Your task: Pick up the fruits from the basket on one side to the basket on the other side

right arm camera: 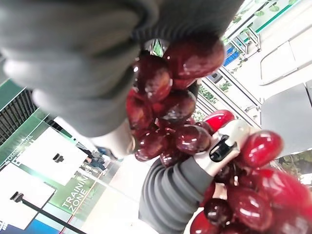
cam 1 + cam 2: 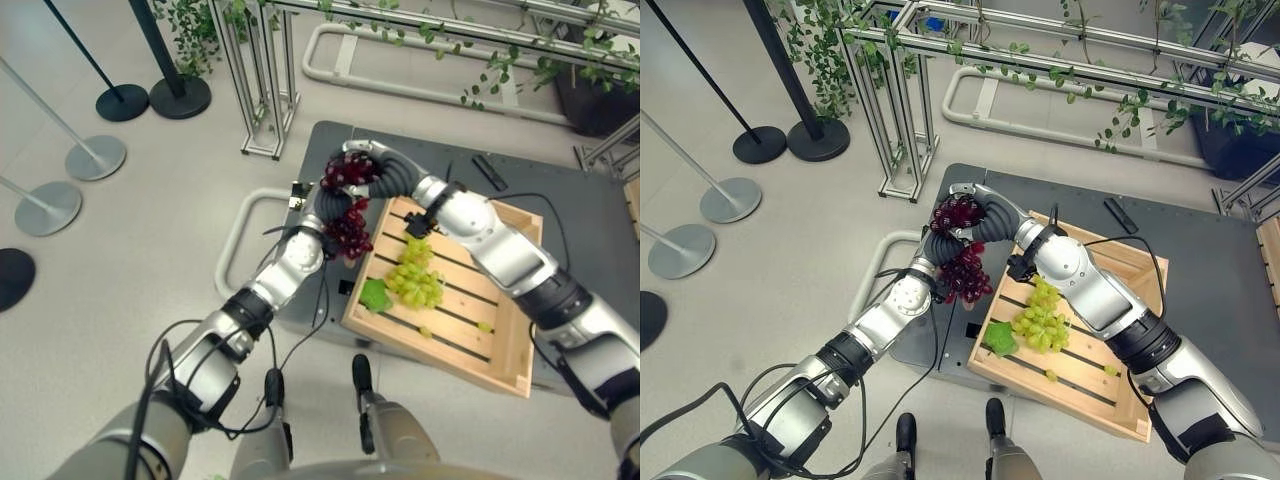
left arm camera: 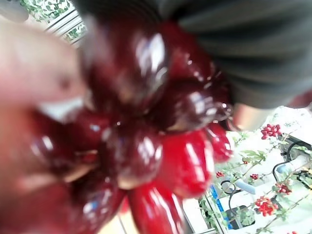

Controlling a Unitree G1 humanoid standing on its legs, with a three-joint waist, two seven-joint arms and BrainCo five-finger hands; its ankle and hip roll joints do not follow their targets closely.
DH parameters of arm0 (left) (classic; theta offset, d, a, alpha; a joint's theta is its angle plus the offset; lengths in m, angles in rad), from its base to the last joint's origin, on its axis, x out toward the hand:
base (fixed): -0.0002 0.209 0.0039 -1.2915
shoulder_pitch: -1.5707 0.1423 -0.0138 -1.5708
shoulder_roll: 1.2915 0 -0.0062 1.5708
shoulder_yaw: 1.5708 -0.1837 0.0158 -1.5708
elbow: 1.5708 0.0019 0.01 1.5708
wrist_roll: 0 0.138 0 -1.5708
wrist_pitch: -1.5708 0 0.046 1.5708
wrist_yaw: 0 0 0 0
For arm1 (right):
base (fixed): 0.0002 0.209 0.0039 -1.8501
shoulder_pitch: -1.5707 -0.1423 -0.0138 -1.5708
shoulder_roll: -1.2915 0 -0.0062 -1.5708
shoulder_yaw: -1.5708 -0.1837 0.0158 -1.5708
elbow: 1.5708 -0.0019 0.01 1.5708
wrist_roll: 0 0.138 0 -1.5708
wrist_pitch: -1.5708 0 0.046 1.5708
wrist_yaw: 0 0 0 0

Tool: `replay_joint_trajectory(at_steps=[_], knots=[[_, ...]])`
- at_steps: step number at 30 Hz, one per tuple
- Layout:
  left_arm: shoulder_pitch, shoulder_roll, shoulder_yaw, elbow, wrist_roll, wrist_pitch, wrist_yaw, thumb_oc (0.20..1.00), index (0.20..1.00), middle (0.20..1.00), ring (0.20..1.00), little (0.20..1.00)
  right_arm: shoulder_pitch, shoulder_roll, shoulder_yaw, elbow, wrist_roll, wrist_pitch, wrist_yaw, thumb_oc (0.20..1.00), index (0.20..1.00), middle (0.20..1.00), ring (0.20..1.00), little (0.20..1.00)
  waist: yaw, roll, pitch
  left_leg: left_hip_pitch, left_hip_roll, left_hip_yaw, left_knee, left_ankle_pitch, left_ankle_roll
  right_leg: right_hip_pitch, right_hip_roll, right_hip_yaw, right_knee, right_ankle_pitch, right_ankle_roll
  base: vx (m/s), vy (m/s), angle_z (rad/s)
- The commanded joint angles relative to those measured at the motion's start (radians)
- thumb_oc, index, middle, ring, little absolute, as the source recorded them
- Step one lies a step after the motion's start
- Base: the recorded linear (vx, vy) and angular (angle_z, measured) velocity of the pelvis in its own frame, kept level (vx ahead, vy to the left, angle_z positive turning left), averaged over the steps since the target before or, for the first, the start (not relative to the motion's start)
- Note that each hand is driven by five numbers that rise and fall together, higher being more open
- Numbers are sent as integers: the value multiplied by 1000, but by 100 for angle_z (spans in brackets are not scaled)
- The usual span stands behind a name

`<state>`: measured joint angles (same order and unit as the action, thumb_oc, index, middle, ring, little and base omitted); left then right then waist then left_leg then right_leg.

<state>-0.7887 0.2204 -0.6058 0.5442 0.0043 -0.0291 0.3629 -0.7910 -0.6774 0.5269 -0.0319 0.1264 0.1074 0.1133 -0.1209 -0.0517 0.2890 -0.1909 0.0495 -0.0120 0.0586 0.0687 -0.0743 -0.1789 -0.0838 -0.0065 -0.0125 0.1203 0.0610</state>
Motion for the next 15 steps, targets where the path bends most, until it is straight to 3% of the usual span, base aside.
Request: replay_joint_trajectory(at_steps=[1, 5, 6, 7, 8, 15], knots=[[-34, -51, 1, 67, -46, -64, 3, 200, 200, 200, 200, 200, -68, 65, 17, -49, 64, -95, -22, 200, 200, 200, 200, 200, 2, -27, -111, -76, 59, -1, 154, -154, -64, 49, -91, -24, 84, -254, 84, 12, -13, -4], [-27, -53, 2, 72, -64, -66, -3, 200, 200, 200, 200, 200, -65, 64, 17, -49, 62, -95, -30, 200, 200, 200, 200, 200, 1, -24, -112, -71, 61, 0, 147, -152, -66, 50, -90, -27, 82, -253, 85, 2, -5, -1], [-25, -51, 5, 69, -72, -67, -4, 200, 200, 200, 200, 200, -62, 65, 12, -45, 60, -98, -41, 401, 401, 401, 401, 401, 2, -23, -112, -71, 62, 0, 146, -150, -67, 51, -91, -28, 81, -253, 85, 0, 0, 0], [-25, -50, 5, 68, -72, -67, -4, 200, 200, 200, 200, 200, -62, 65, 12, -45, 60, -99, -41, 947, 947, 947, 947, 947, 2, -23, -112, -71, 62, -1, 146, -150, -67, 51, -90, -28, 81, -253, 85, 0, 0, 0], [-19, -44, 12, 62, -91, -71, -14, 200, 200, 200, 200, 200, -62, 64, 6, -48, 67, -103, -50, 1000, 1000, 1000, 1000, 1000, 2, -21, -110, -71, 62, 0, 145, -149, -68, 50, -90, -27, 80, -252, 84, 0, 0, 0], [43, -17, 58, -9, -182, -88, -35, 200, 200, 200, 200, 200, 17, 59, -67, -73, 99, -127, -97, 1000, 1000, 1000, 1000, 1000, 4, -11, -107, -67, 66, -3, 139, -146, -71, 51, -86, -30, 80, -257, 82, 0, 0, 0]])
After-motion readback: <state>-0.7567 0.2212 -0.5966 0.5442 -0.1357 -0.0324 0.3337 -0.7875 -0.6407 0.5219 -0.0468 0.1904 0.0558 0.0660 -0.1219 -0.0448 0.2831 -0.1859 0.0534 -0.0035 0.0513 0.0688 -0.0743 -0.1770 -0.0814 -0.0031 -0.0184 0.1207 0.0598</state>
